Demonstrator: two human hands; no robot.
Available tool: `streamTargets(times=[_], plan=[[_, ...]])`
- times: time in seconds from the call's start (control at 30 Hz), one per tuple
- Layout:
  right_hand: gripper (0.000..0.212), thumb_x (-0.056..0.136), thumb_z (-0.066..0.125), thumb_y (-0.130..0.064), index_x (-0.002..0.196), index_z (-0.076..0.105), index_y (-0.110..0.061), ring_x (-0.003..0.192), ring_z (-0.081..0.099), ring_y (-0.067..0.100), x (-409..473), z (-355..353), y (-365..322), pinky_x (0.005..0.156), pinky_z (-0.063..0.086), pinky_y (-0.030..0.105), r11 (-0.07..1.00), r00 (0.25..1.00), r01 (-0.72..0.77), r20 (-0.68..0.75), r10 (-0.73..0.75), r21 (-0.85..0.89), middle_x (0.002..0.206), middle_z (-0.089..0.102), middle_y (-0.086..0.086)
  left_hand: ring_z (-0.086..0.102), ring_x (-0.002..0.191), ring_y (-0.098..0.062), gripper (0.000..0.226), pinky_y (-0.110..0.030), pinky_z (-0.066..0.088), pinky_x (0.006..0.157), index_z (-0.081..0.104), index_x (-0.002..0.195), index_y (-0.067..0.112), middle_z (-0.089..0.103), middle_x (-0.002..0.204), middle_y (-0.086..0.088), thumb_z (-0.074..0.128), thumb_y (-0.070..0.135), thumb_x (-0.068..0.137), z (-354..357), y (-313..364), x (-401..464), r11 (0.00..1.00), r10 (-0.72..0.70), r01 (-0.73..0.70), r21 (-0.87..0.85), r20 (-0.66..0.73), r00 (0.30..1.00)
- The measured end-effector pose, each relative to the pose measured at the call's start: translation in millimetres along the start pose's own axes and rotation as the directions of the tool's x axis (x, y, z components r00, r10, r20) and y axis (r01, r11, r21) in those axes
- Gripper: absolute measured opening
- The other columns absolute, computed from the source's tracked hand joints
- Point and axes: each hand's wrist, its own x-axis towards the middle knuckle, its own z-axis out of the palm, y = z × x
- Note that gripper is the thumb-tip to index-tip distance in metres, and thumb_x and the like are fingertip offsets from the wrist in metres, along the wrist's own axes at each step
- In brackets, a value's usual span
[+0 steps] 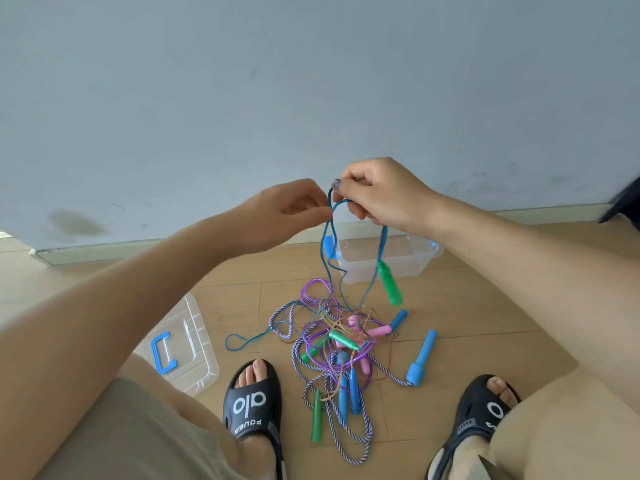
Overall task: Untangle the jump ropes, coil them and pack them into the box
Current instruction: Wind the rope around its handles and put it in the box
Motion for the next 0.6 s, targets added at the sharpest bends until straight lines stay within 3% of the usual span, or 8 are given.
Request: streamTargets(times=[0.1,0.17,0.27,0.37,0.47,0.53,0.57,0.6], plan=[[0.029,0.1,0.052,-0.028,0.083,0.066,-0.009,0.046,0.039,0.014,2,3,-3,0.044,0.032,0.021,0.999,1.0,0.019,-0.007,-0.018,0.048,0.052,0.058,-0.006,0.063,0.075,-0.005,0.016,-0.016,0.045,0.068,0.059,0.093,0.018,0.075,0.089,0.01,0.057,0.033,0.098,4,9,1,0.998,0.045,-0.044,0.043,-0.045,0.998],[0.028,0.1,0.052,-0.027,0.084,0.066,-0.008,0.044,0.039,0.01,2,4,-3,0.043,0.031,0.019,0.998,1.0,0.029,-0.01,-0.028,0.049,0.054,0.059,-0.006,0.049,0.055,-0.006,0.023,-0.015,0.037,0.053,0.054,0.085,0.014,0.073,0.075,0.005,0.052,0.032,0.1,3,8,2,0.992,0.047,-0.04,0.117,-0.056,0.997],[0.028,0.1,0.052,-0.029,0.084,0.069,-0.012,0.042,0.04,0.003,0,1,-1,0.045,0.031,0.015,0.998,1.0,0.031,0.006,-0.031,-0.057,0.056,0.058,-0.006,0.053,0.05,-0.007,0.031,-0.015,0.044,0.054,0.048,0.075,0.015,0.058,0.062,0.001,0.049,0.029,0.102,-4,4,2,0.983,0.053,-0.043,0.181,-0.052,0.997],[0.028,0.099,0.054,-0.029,0.083,0.071,-0.015,0.041,0.043,0.0,-3,-3,2,0.044,0.029,0.011,0.985,0.999,0.019,0.033,-0.014,-0.17,0.054,0.053,-0.008,0.061,0.057,-0.016,0.032,-0.029,0.043,0.055,0.047,0.075,0.016,0.057,0.063,-0.001,0.048,0.034,0.101,-22,-17,4,0.921,-0.009,0.046,0.386,-0.095,0.995],[0.027,0.098,0.056,-0.028,0.083,0.073,-0.013,0.042,0.041,0.001,-3,-6,3,0.045,0.03,0.013,0.981,1.0,0.011,0.015,-0.008,-0.193,0.053,0.05,-0.008,0.061,0.076,-0.024,0.031,-0.03,0.04,0.061,0.049,0.074,0.016,0.065,0.069,-0.001,0.043,0.029,0.101,-41,-49,5,0.716,-0.29,0.289,0.635,-0.105,0.951],[0.027,0.098,0.056,-0.027,0.084,0.073,-0.012,0.042,0.038,0.003,-2,-7,4,0.045,0.029,0.014,0.985,1.0,0.002,0.011,0.0,-0.17,0.053,0.05,-0.008,0.066,0.086,-0.023,0.024,-0.029,0.045,0.07,0.061,0.09,0.014,0.074,0.087,-0.003,0.043,0.025,0.102,-47,-63,0,0.535,-0.509,0.34,0.773,-0.026,0.86],[0.027,0.098,0.056,-0.027,0.085,0.072,-0.011,0.043,0.037,0.003,-2,-8,4,0.045,0.029,0.015,0.988,1.0,-0.001,0.014,0.003,-0.153,0.052,0.05,-0.008,0.066,0.096,-0.022,0.021,-0.029,0.046,0.078,0.063,0.106,0.014,0.073,0.104,-0.002,0.047,0.026,0.101,-46,-67,-3,0.507,-0.557,0.329,0.797,0.012,0.831],[0.027,0.098,0.055,-0.026,0.086,0.072,-0.01,0.044,0.038,0.004,-2,-7,3,0.046,0.03,0.015,0.991,1.0,-0.002,0.019,0.005,-0.136,0.052,0.05,-0.008,0.063,0.107,-0.021,0.026,-0.029,0.045,0.087,0.059,0.121,0.017,0.068,0.117,0.0,0.053,0.03,0.1,-44,-68,-6,0.559,-0.546,0.32,0.765,0.048,0.837]])
